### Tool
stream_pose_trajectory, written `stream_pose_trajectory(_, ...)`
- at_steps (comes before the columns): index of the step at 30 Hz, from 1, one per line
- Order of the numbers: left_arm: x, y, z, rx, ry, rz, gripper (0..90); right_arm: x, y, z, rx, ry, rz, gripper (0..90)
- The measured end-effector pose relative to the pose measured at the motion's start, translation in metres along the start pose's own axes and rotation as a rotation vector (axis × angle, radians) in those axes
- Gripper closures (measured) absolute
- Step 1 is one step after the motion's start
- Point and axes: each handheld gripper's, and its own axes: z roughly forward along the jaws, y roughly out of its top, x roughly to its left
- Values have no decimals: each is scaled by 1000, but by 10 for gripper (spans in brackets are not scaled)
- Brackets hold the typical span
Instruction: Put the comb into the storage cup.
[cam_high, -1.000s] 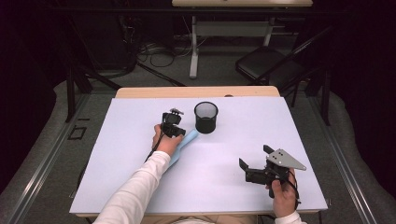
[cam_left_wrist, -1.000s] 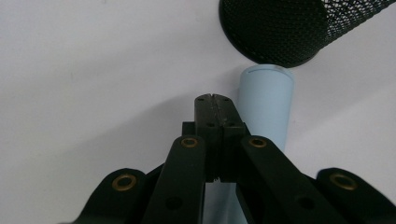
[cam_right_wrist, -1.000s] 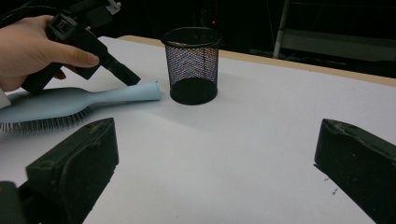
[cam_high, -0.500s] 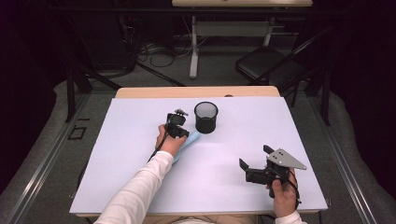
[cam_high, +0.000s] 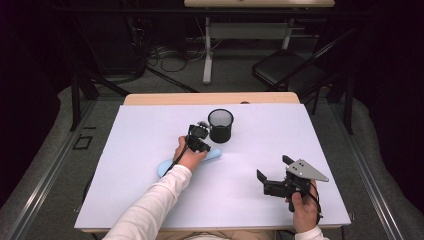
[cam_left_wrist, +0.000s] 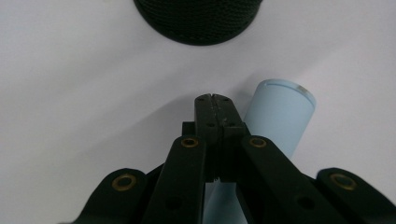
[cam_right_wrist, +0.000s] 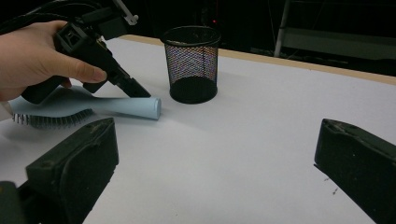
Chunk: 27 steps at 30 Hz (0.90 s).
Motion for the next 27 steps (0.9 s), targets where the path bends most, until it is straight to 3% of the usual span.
stream_pose_trajectory(27, -27, -9, 0, 40, -42, 89, 900, 0, 0, 1, 4, -2, 3, 0)
